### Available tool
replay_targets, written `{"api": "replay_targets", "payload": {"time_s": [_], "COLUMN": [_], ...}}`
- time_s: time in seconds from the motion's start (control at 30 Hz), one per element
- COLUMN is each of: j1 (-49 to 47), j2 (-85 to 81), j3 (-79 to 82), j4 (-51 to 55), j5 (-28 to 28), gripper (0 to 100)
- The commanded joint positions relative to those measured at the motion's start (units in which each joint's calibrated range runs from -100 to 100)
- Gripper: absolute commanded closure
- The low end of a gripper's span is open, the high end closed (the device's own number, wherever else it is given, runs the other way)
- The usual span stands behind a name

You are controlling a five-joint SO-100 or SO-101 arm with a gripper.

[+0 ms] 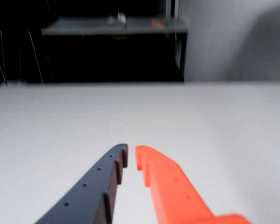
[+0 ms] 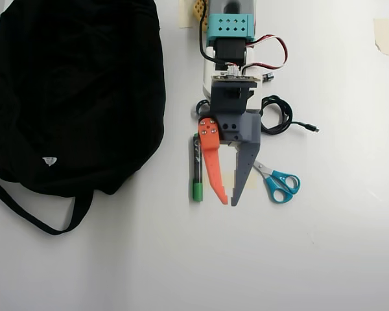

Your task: Put the green marker into the black bag

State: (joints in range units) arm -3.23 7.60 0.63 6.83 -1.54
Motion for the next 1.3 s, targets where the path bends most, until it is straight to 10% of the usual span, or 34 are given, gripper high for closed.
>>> {"api": "replay_targets", "payload": {"time_s": [0.0, 0.47, 1.27], "j1": [-0.66, 0.02, 0.69], "j2": [-1.87, -8.01, -7.02], "j3": [-2.25, -2.34, -1.26], "j4": [5.92, 39.43, 65.61], "j5": [0.28, -0.3, -0.3], "gripper": [98, 98, 98]}}
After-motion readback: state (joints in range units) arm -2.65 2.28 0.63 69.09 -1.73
